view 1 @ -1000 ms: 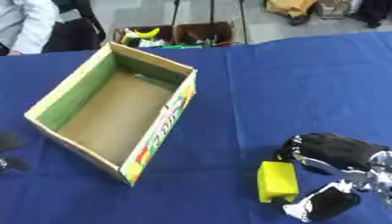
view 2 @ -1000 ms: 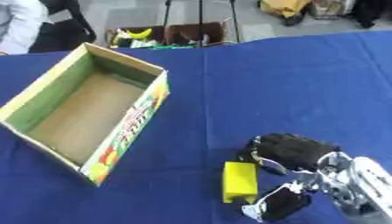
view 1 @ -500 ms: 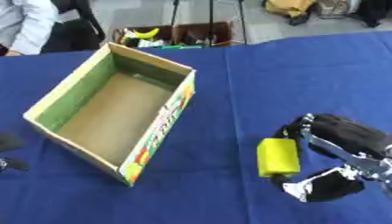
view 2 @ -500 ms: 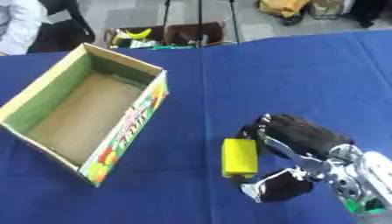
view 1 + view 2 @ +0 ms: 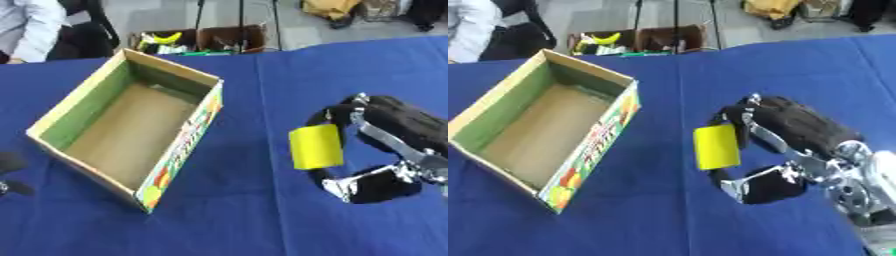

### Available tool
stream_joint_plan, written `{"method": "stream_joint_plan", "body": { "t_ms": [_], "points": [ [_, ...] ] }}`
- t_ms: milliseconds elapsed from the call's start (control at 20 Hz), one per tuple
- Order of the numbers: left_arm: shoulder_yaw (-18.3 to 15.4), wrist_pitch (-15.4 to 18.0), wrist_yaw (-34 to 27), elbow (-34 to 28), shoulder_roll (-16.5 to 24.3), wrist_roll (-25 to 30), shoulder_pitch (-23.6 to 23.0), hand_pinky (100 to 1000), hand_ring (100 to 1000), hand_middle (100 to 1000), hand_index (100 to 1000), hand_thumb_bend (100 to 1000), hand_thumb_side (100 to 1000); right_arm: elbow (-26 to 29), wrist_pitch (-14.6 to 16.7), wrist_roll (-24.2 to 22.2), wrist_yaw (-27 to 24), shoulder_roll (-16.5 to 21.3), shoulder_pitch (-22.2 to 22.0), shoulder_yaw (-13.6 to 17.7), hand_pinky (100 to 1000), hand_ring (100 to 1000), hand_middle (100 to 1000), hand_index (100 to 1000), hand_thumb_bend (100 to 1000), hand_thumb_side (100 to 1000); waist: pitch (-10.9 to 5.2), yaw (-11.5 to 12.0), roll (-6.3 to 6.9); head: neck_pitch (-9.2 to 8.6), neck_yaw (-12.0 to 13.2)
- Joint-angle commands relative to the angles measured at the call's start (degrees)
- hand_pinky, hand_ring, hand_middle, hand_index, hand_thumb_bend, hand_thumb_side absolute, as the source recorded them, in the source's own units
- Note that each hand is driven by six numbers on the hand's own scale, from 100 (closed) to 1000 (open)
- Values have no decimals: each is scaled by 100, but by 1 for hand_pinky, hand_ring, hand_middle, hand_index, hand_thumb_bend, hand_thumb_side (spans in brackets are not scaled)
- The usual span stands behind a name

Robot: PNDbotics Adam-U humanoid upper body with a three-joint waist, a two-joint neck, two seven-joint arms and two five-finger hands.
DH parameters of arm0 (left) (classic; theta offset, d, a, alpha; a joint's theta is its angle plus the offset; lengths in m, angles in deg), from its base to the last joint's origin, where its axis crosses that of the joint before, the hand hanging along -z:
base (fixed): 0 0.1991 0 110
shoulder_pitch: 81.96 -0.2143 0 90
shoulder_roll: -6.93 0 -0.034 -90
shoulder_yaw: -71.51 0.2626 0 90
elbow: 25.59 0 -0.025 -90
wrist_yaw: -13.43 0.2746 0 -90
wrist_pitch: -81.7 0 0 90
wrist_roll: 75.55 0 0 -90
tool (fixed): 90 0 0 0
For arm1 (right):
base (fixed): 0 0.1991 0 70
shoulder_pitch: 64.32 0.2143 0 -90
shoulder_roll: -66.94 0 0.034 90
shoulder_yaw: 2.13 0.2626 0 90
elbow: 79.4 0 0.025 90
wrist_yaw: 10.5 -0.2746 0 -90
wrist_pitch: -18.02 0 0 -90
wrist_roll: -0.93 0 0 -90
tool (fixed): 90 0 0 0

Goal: Pick up objects on the table and place them in the box.

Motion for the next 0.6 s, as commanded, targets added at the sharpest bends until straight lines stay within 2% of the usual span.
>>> {"method": "stream_joint_plan", "body": {
  "t_ms": [50, 400, 600],
  "points": [
    [-14, -4, 6, -114, 75, -2, -17, 445, 680, 668, 908, 100, 980, 120, -12, 92, -34, 88, 305, 87, 660, 597, 377, 526, 100, 279, -174, 9, -24, -58, -1],
    [8, -7, -5, -114, 72, 19, -50, 445, 680, 668, 908, 100, 980, 116, -219, 163, 99, -406, 1143, 137, 653, 589, 372, 519, 100, 263, -213, 67, -27, -27, -37],
    [33, -11, -18, -114, 82, 43, -79, 445, 680, 668, 908, 100, 980, -125, -271, 67, 286, -765, 1690, 20, 649, 586, 371, 516, 100, 266, -253, 151, -58, -12, -86]
  ]
}}
